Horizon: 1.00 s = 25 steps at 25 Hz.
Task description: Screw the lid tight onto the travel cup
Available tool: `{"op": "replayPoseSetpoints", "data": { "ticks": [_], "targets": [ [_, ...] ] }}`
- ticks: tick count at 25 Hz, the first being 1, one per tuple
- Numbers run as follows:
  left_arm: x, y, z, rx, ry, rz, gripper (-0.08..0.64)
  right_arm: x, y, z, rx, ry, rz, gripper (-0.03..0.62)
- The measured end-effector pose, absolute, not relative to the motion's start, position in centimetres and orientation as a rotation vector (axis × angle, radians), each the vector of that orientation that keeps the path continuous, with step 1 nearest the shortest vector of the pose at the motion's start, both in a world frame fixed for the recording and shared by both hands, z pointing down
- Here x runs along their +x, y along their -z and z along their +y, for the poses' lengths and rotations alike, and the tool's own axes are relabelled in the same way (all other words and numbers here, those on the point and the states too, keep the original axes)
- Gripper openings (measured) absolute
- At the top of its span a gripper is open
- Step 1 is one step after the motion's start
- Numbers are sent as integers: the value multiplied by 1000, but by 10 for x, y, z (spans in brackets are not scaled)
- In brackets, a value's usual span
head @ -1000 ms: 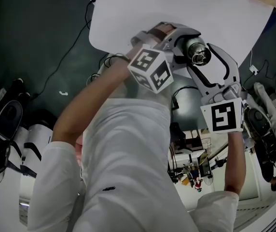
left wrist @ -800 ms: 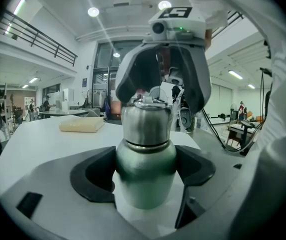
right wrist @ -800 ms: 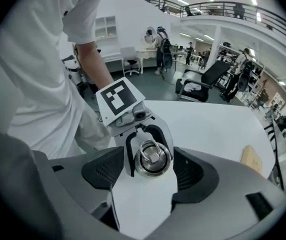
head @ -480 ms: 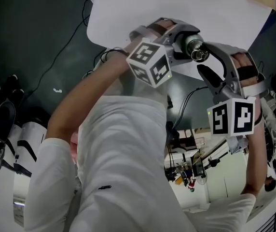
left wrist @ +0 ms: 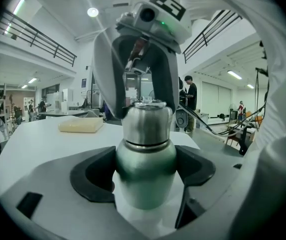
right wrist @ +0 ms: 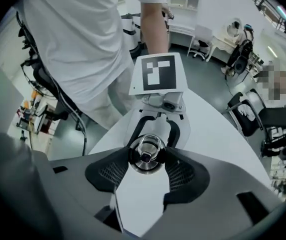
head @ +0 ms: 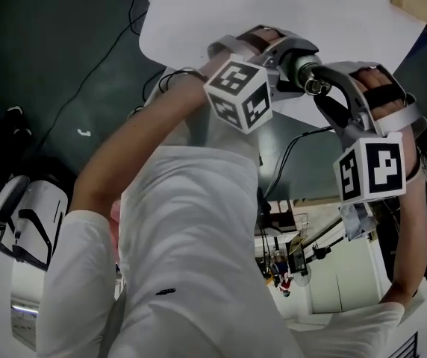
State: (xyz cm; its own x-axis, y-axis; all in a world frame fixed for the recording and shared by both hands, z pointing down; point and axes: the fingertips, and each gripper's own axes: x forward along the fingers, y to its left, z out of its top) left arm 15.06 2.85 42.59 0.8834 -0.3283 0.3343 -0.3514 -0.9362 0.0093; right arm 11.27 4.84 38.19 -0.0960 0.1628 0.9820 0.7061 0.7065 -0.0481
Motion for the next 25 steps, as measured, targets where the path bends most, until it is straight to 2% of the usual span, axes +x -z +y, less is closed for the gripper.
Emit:
{"op": "replayPoseSetpoints", "data": {
  "ticks": [9,19,24,25],
  "targets": [
    [156,-425,28,2976,-507,-555,348,113,-379,40,-273,187,-1849,222],
    [150,-426,27,2973,-515,-569,348,112,-380,26,484,-248,-1939,222],
    [152,-426,27,2971,-514,-562,348,114,-380,28,548,-289,-1951,224],
    [151,-426,27,2971,-513,-562,348,114,-379,28,524,-281,-1960,242]
  ]
}}
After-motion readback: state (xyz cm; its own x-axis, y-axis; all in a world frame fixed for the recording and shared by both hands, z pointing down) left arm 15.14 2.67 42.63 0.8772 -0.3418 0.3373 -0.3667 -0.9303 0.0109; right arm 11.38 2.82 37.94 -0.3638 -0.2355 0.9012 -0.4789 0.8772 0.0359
